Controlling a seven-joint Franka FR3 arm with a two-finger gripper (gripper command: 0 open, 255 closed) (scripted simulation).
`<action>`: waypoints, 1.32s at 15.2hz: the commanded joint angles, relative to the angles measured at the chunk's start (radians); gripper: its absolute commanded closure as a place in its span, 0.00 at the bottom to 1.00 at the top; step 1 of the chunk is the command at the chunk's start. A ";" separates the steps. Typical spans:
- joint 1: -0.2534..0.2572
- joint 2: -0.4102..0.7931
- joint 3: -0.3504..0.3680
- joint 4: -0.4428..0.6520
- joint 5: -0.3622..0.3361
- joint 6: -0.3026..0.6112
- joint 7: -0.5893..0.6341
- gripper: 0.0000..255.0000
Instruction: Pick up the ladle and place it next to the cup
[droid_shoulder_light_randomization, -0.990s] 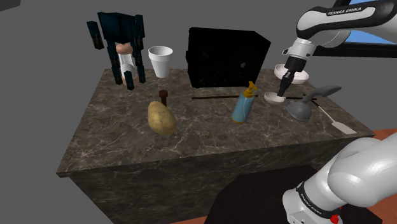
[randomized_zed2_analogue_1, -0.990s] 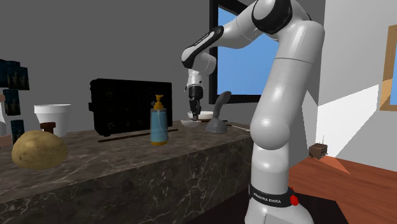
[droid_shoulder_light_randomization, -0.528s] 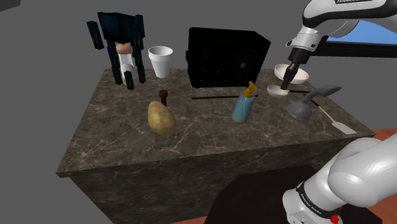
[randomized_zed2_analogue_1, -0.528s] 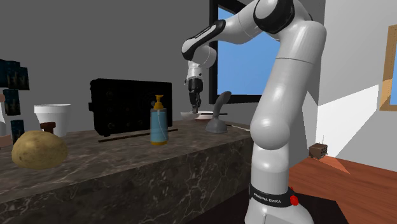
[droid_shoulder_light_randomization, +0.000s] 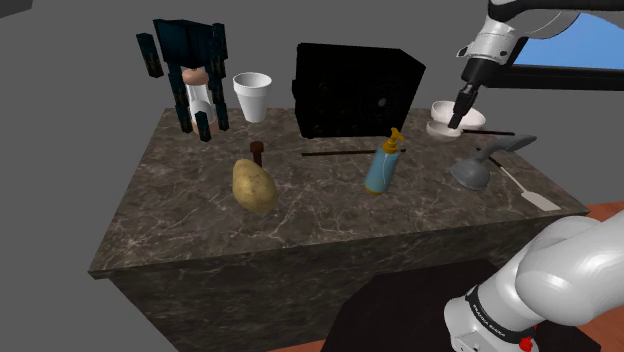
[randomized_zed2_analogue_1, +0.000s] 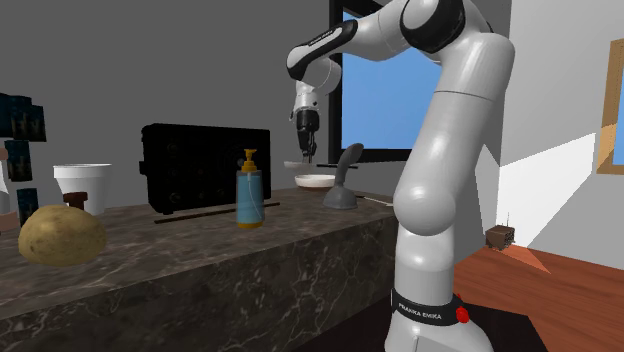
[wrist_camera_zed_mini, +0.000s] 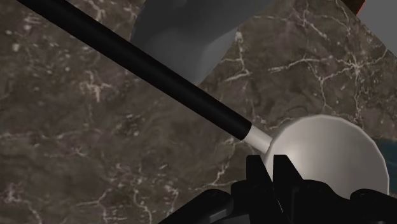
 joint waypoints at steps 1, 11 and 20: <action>0.002 0.003 0.001 0.028 0.002 -0.026 0.004 1.00; 0.009 0.023 0.001 0.181 0.017 -0.158 0.023 1.00; 0.023 0.053 0.012 0.302 0.044 -0.248 0.058 1.00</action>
